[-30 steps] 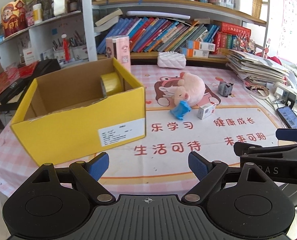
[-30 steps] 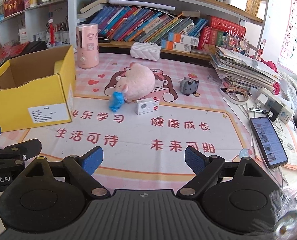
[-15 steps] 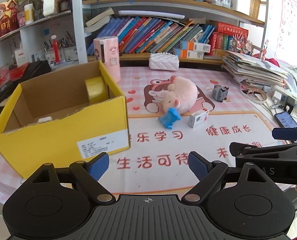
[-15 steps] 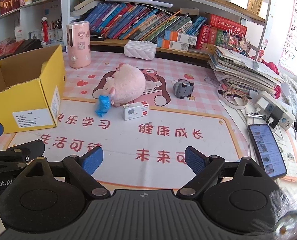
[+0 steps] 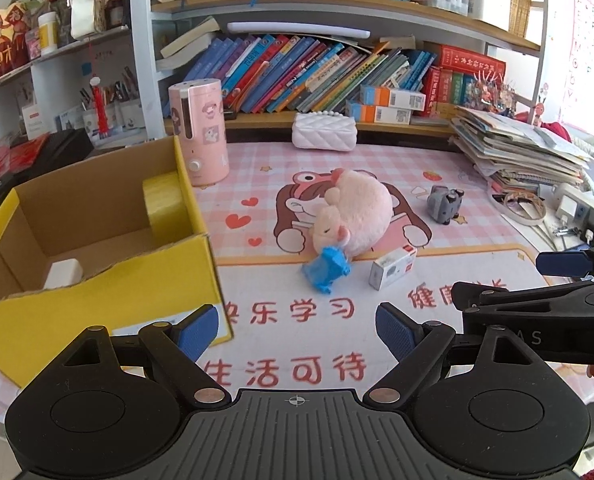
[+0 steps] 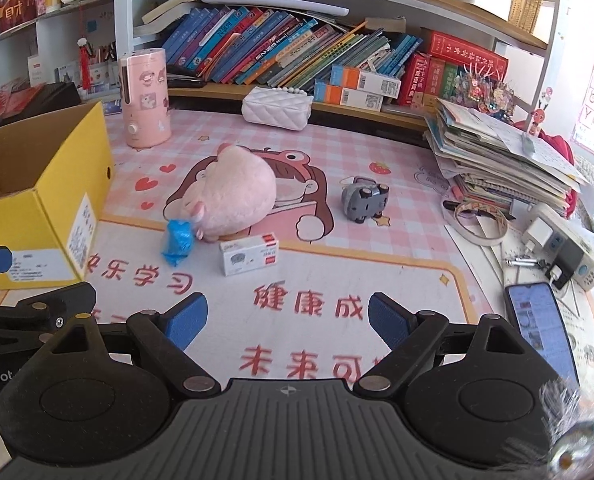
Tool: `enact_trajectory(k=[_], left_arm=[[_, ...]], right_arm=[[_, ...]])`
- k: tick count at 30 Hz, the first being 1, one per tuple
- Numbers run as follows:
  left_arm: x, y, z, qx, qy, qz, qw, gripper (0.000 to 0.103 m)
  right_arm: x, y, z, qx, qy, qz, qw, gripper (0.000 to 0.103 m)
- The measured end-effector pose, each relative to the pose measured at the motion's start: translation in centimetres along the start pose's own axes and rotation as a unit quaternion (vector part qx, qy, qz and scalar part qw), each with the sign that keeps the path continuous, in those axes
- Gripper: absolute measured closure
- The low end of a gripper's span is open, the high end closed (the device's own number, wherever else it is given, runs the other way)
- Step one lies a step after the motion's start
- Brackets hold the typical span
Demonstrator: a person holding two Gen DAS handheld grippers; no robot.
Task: Organize objects
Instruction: 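Reach the left tool to the blue plastic toy and grasp it, then grasp the small white-and-red box with the right tool while left tool holds the toy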
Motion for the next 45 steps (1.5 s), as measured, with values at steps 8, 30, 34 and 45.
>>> enact_trajectory(k=[8,30,34,45], left_arm=[[1.6,1.3,1.1,-0.003,-0.004,0.013,0.9999,0.016],[4.8,6.4,2.3,-0.031,0.019,0.046,0.9983,0.043],[5.3,8.7,2.7,-0.040,0.022,0.055,0.9975,0.047],[4.9,13.4,2.5,-0.089,-0.019,0.060,0.9941,0.078]], right_arm=[[2.0,1.7,1.2,-0.002,-0.005,0.014,1.000,0.017],[4.7,5.6,3.9,-0.012,-0.014,0.085,0.996,0.032],[5.1,6.2,5.1,-0.005,-0.015,0.090,0.996,0.032],[5.0,8.0,5.9,-0.017,-0.033,0.116,0.993,0.032]])
Point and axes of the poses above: each gripper's, at about its wrist camera, not at the fingertips, and y roughly the way its jaws point, x to its right, z to its top, the point moved 4 cm from there along y, roughly the way its jaws point, and after that the axes turned 6 degrees about z, right-handed, at the moved point
